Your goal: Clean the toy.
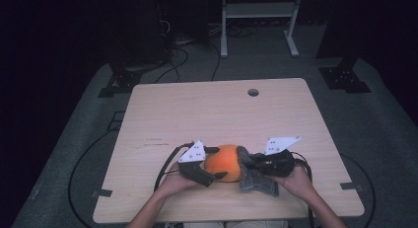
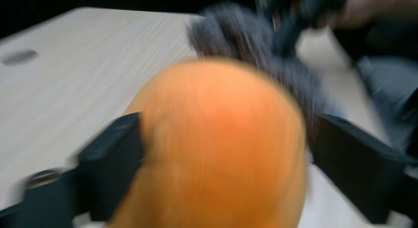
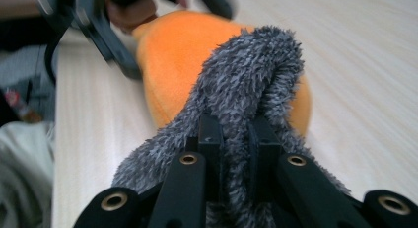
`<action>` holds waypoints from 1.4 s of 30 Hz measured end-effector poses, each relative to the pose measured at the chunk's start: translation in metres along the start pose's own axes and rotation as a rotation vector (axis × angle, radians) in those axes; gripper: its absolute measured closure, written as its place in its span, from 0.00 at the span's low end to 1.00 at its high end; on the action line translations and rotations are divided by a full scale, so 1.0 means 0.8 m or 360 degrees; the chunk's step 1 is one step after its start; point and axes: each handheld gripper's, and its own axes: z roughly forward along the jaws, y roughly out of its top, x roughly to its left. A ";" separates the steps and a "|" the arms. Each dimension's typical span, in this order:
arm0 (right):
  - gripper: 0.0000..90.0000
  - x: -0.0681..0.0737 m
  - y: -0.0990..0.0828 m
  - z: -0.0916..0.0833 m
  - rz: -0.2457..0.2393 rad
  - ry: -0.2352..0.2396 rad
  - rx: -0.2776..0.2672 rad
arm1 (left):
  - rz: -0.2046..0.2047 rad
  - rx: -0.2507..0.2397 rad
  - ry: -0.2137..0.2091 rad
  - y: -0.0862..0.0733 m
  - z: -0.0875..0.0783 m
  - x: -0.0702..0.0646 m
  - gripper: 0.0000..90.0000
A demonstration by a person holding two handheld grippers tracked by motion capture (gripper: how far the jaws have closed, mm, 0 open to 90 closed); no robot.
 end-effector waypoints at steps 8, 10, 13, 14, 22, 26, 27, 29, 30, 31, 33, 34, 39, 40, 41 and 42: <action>0.88 -0.001 -0.020 -0.003 -0.0017 -0.0089 0.0067 | 0.0002 0.0049 0.0089 -0.005 -0.008 0.003 0.37; 0.88 -0.010 -0.035 -0.008 0.0045 -0.0103 0.0110 | -0.0015 0.0031 0.0096 -0.007 -0.008 0.001 0.38; 0.88 -0.006 -0.032 -0.014 0.0053 -0.0062 0.0016 | -0.0036 0.0002 0.0110 -0.011 -0.006 0.000 0.39; 0.88 -0.006 -0.032 -0.014 0.0053 -0.0062 0.0016 | -0.0036 0.0002 0.0110 -0.011 -0.006 0.000 0.40; 0.88 0.002 -0.002 0.003 0.0015 -0.0001 -0.0121 | -0.0091 0.0011 0.0109 -0.014 -0.009 -0.001 0.40; 0.88 -0.008 -0.025 -0.003 0.0074 -0.0084 0.0001 | -0.0107 0.0001 0.0112 -0.017 -0.010 -0.003 0.40; 0.88 -0.009 -0.029 -0.004 0.0083 -0.0084 0.0007 | -0.0119 0.0001 0.0112 -0.017 -0.011 -0.004 0.40; 0.88 -0.009 -0.033 -0.008 0.0128 -0.0053 -0.0039 | -0.0135 -0.0011 0.0114 -0.018 -0.010 -0.004 0.40; 0.88 -0.006 -0.029 -0.010 0.0124 -0.0029 -0.0088 | -0.0138 -0.0012 0.0115 -0.018 -0.010 -0.004 0.40; 0.88 -0.004 -0.026 -0.010 0.0116 -0.0014 -0.0118 | -0.0142 -0.0013 0.0115 -0.018 -0.009 -0.005 0.41; 0.88 0.004 -0.013 -0.008 0.0082 0.0019 -0.0183 | -0.0144 -0.0015 0.0115 -0.018 -0.008 -0.005 0.41; 0.87 0.007 -0.006 -0.005 0.0055 0.0033 -0.0207 | -0.0137 -0.0015 0.0119 -0.019 -0.008 -0.007 0.41; 0.88 0.003 -0.006 0.004 0.0080 0.0035 -0.0218 | -0.0147 -0.0009 0.0117 -0.024 -0.013 -0.010 0.41; 0.88 -0.001 -0.010 0.003 0.0099 -0.0003 -0.0185 | -0.0139 -0.0007 0.0118 -0.025 -0.013 -0.012 0.41; 0.88 -0.004 -0.015 0.002 0.0112 -0.0050 -0.0153 | -0.0132 -0.0005 0.0118 -0.025 -0.013 -0.012 0.41; 0.88 -0.006 -0.019 0.000 0.0130 -0.0081 -0.0141 | -0.0132 -0.0005 0.0118 -0.025 -0.013 -0.012 0.41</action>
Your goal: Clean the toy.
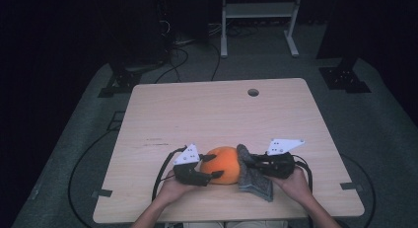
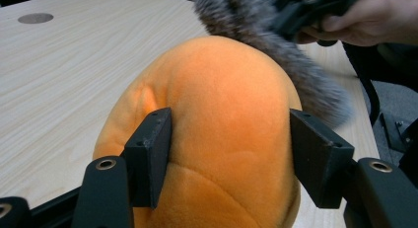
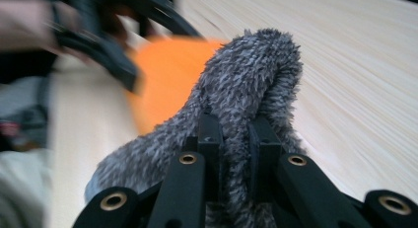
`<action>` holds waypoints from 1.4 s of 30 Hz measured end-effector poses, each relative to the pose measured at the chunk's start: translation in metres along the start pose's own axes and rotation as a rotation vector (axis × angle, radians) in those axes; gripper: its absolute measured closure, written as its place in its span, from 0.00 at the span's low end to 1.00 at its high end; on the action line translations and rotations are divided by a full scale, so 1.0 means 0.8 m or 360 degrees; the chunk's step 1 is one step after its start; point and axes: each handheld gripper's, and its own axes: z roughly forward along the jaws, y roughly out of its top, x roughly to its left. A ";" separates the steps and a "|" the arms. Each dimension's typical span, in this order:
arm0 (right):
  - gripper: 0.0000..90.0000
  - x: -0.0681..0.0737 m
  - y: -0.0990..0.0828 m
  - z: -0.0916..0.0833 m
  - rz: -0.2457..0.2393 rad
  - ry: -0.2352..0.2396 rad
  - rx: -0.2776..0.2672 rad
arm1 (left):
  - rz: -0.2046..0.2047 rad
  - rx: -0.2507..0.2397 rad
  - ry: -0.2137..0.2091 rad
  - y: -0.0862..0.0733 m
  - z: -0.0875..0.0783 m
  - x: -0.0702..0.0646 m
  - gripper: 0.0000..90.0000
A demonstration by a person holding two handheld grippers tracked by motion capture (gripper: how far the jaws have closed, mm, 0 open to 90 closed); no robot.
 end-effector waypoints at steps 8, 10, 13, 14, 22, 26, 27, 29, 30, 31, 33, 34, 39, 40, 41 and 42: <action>0.87 0.018 0.009 0.001 -0.0054 0.0082 -0.0098 | -0.0018 0.0003 0.0013 -0.002 -0.001 -0.001 0.42; 0.88 0.016 0.008 0.004 -0.0044 0.0074 -0.0095 | -0.0030 -0.0001 0.0007 -0.004 -0.002 0.000 0.42; 0.88 0.007 -0.001 0.003 0.0017 0.0011 -0.0052 | -0.0019 0.0000 0.0007 -0.004 -0.002 -0.001 0.42; 0.88 0.004 -0.006 0.001 0.0040 -0.0003 -0.0031 | -0.0013 0.0000 0.0008 -0.004 -0.001 -0.002 0.42; 0.87 0.031 0.014 0.009 -0.0067 0.0144 -0.0131 | -0.0029 -0.0015 0.0010 -0.004 0.000 0.000 0.42; 0.88 0.022 0.009 0.010 -0.0030 0.0095 -0.0097 | -0.0032 -0.0018 0.0007 -0.004 0.000 0.000 0.42; 0.88 0.020 0.007 0.008 -0.0023 0.0072 -0.0084 | -0.0028 -0.0017 0.0006 -0.004 0.000 0.000 0.42; 0.88 0.014 -0.001 0.005 0.0013 0.0032 -0.0058 | -0.0021 -0.0014 0.0003 -0.004 0.000 -0.001 0.42; 0.88 0.012 -0.003 0.004 0.0017 0.0013 -0.0045 | -0.0012 -0.0012 0.0007 -0.004 0.000 -0.001 0.42; 0.88 0.011 -0.005 0.004 0.0024 -0.0007 -0.0029 | -0.0007 -0.0008 0.0009 -0.003 0.000 -0.001 0.42; 0.88 0.011 -0.006 0.001 0.0031 -0.0011 -0.0044 | -0.0017 -0.0010 0.0008 -0.004 0.000 -0.001 0.42; 0.88 0.013 -0.004 0.000 0.0015 -0.0001 -0.0064 | -0.0019 -0.0016 0.0008 -0.004 -0.001 0.000 0.42; 0.88 0.019 0.003 0.008 -0.0005 0.0057 -0.0087 | -0.0012 -0.0062 -0.0072 0.002 -0.006 0.002 0.28; 0.88 0.020 0.003 0.009 -0.0015 0.0062 -0.0076 | -0.0037 -0.0088 -0.0099 0.006 -0.008 0.004 0.21; 0.88 0.022 0.003 0.007 -0.0042 0.0061 -0.0072 | -0.0058 -0.0086 -0.0103 0.009 -0.008 0.005 0.16; 0.88 0.024 0.003 0.007 -0.0065 0.0067 -0.0073 | -0.0068 -0.0064 -0.0091 0.010 -0.007 0.007 0.14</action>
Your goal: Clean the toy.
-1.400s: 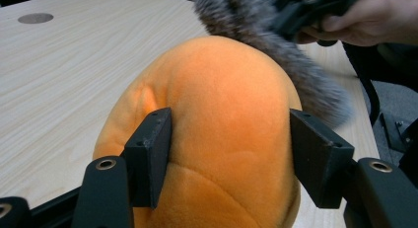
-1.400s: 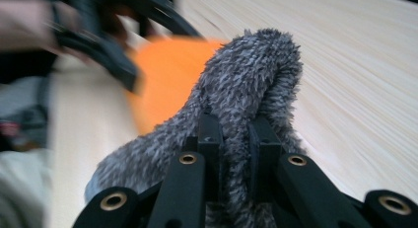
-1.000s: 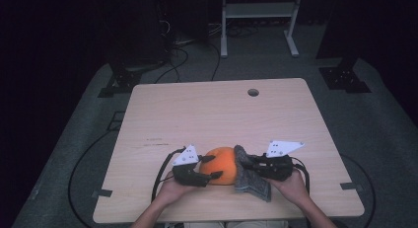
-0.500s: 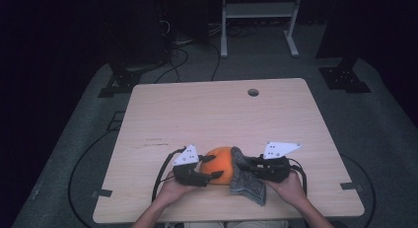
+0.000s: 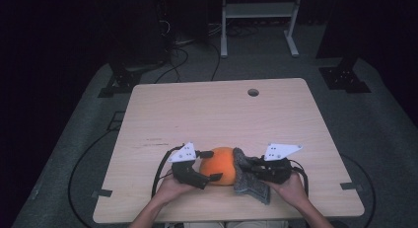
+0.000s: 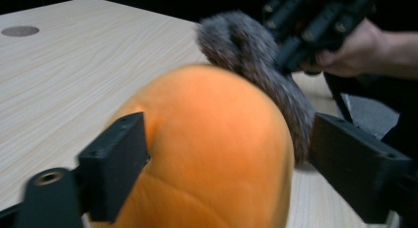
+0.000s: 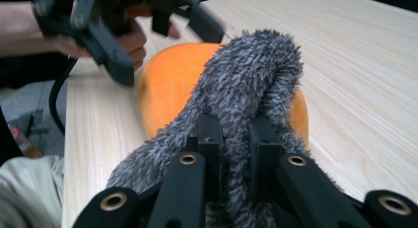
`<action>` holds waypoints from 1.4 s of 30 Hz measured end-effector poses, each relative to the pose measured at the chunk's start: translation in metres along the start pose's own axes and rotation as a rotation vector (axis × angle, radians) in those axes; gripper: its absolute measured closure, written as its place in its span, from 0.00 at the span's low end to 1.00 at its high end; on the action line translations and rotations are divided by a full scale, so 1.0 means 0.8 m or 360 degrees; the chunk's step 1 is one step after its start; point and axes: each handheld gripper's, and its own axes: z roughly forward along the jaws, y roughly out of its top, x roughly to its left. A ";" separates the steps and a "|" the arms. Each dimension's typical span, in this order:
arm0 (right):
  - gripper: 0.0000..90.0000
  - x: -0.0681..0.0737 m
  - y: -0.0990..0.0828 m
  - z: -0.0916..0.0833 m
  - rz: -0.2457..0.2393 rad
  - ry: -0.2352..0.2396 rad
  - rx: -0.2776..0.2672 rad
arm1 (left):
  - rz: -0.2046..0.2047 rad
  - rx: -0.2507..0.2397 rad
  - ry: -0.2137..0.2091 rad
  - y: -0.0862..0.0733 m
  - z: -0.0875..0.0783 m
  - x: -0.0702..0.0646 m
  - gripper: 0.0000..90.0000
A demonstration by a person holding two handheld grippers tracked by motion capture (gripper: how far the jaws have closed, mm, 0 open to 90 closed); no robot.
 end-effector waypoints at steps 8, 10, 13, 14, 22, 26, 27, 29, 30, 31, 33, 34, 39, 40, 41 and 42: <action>0.88 -0.011 -0.011 -0.003 0.0036 -0.0058 0.0056 | 0.0051 0.0085 0.0066 -0.011 0.002 0.001 0.34; 0.88 -0.014 -0.014 -0.005 0.0069 -0.0051 0.0051 | 0.0053 0.0083 0.0070 -0.012 0.001 0.001 0.34; 0.88 -0.007 -0.006 -0.008 0.0048 0.0015 -0.0038 | 0.0045 0.0068 0.0070 -0.013 0.002 0.002 0.34; 0.88 -0.003 -0.001 -0.006 0.0036 0.0050 -0.0074 | 0.0045 0.0066 0.0071 -0.013 0.002 0.002 0.34; 0.88 -0.009 -0.005 0.002 0.0035 0.0016 0.0004 | 0.0055 0.0084 0.0069 -0.015 -0.001 0.000 0.35; 0.88 -0.016 -0.013 -0.004 0.0079 -0.0032 0.0040 | 0.0058 0.0084 0.0072 -0.016 -0.001 0.000 0.36; 0.88 -0.013 -0.010 -0.005 0.0065 -0.0020 0.0016 | 0.0056 0.0082 0.0070 -0.016 -0.001 0.000 0.36; 0.88 -0.007 -0.001 -0.005 0.0035 0.0037 -0.0044 | 0.0045 0.0073 0.0067 -0.017 -0.002 0.001 0.36; 0.88 -0.005 0.002 -0.003 0.0021 0.0050 -0.0061 | 0.0046 0.0074 0.0062 -0.017 -0.002 0.001 0.36; 0.88 -0.002 0.004 -0.001 0.0006 0.0054 -0.0054 | 0.0054 0.0072 0.0045 -0.015 -0.003 0.001 0.34; 0.88 -0.001 0.003 0.004 -0.0003 0.0058 -0.0037 | 0.0040 0.0065 0.0008 -0.005 -0.001 0.000 0.20; 0.88 -0.001 0.002 0.005 -0.0002 0.0063 -0.0036 | 0.0048 0.0089 0.0009 0.000 0.002 -0.001 0.12; 0.88 -0.006 -0.002 0.006 0.0021 0.0051 -0.0018 | 0.0073 0.0144 0.0101 0.000 0.009 0.000 0.26; 0.88 -0.010 -0.004 0.005 0.0031 0.0039 -0.0008 | 0.0070 0.0145 0.0099 -0.001 0.008 0.001 0.29; 0.88 -0.013 -0.006 0.005 0.0042 0.0032 0.0006 | 0.0070 0.0145 0.0099 -0.001 0.008 0.001 0.30; 0.88 -0.017 -0.009 0.004 0.0052 0.0006 0.0035 | 0.0068 0.0139 0.0098 -0.005 0.004 0.001 0.32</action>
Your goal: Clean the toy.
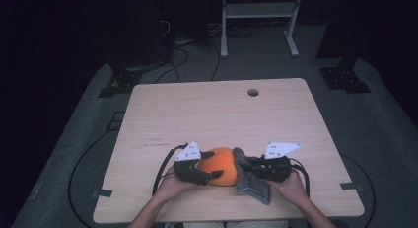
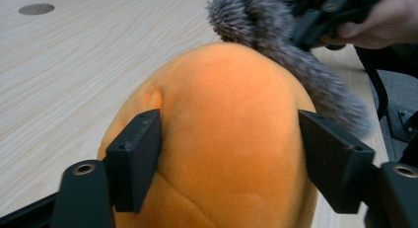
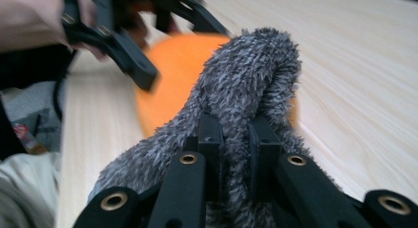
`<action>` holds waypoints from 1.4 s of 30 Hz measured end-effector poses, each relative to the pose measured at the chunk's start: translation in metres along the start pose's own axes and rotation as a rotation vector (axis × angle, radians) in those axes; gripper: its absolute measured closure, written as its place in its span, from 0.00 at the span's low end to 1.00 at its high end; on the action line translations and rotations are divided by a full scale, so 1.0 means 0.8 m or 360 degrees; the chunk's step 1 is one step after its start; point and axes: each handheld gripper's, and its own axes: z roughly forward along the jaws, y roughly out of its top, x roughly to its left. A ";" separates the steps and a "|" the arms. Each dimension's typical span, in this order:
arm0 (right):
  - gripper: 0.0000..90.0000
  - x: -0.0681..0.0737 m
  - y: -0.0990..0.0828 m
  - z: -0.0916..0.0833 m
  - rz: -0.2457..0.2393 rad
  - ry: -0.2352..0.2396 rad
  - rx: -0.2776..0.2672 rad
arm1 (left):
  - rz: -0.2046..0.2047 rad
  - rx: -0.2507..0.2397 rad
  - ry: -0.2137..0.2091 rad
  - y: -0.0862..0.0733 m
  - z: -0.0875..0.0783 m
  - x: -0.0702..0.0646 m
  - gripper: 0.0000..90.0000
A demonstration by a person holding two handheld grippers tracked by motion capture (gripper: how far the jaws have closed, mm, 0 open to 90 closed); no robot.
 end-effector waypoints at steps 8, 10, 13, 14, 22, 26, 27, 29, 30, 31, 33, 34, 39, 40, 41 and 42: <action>0.87 0.014 0.013 0.000 -0.0036 0.0101 -0.0082 | -0.0036 -0.0027 0.0006 -0.007 -0.002 0.002 0.36; 0.87 0.018 0.015 0.004 -0.0064 0.0087 -0.0049 | -0.0029 -0.0019 -0.0001 -0.008 -0.004 0.002 0.36; 0.88 0.007 0.006 0.004 -0.0005 0.0080 -0.0019 | -0.0014 -0.0008 -0.0011 -0.010 -0.005 0.001 0.38; 0.88 0.003 0.002 0.004 0.0004 0.0066 0.0010 | -0.0011 -0.0007 -0.0014 -0.010 -0.005 0.000 0.38; 0.87 0.005 0.004 -0.005 0.0021 0.0085 -0.0033 | -0.0008 -0.0041 -0.0008 -0.015 -0.007 -0.004 0.38; 0.88 0.020 0.013 0.008 -0.0059 0.0108 -0.0015 | -0.0039 -0.0062 -0.0051 -0.006 -0.008 -0.003 0.20; 0.88 0.019 0.013 0.009 -0.0055 0.0125 -0.0017 | -0.0064 -0.0076 -0.0053 -0.003 -0.008 -0.002 0.16; 0.88 0.020 0.012 0.010 -0.0071 0.0123 -0.0004 | -0.0078 -0.0076 -0.0055 -0.001 -0.008 0.000 0.14; 0.88 0.021 0.011 0.009 -0.0077 0.0115 -0.0003 | -0.0077 -0.0046 -0.0045 0.000 -0.003 0.001 0.15; 0.88 0.021 0.010 0.009 -0.0079 0.0106 0.0003 | -0.0054 -0.0037 -0.0028 -0.001 -0.002 -0.001 0.17; 0.88 0.019 0.010 0.007 -0.0074 0.0099 0.0012 | -0.0020 -0.0024 -0.0007 -0.003 -0.001 -0.002 0.31; 0.88 0.017 0.009 0.007 -0.0059 0.0096 0.0013 | -0.0020 -0.0026 -0.0001 -0.003 -0.001 -0.002 0.38; 0.88 0.016 0.016 0.005 -0.0058 0.0085 -0.0024 | -0.0042 -0.0029 0.0026 -0.003 -0.005 -0.002 0.49; 0.88 0.016 0.016 0.006 -0.0051 0.0089 -0.0027 | -0.0045 -0.0030 0.0025 -0.004 -0.006 -0.002 0.49; 0.88 0.015 0.015 0.007 -0.0043 0.0097 -0.0025 | -0.0040 -0.0027 0.0023 -0.006 -0.007 -0.002 0.49; 0.88 0.013 0.012 0.007 -0.0023 0.0101 -0.0016 | -0.0031 -0.0023 0.0022 -0.006 -0.008 -0.002 0.49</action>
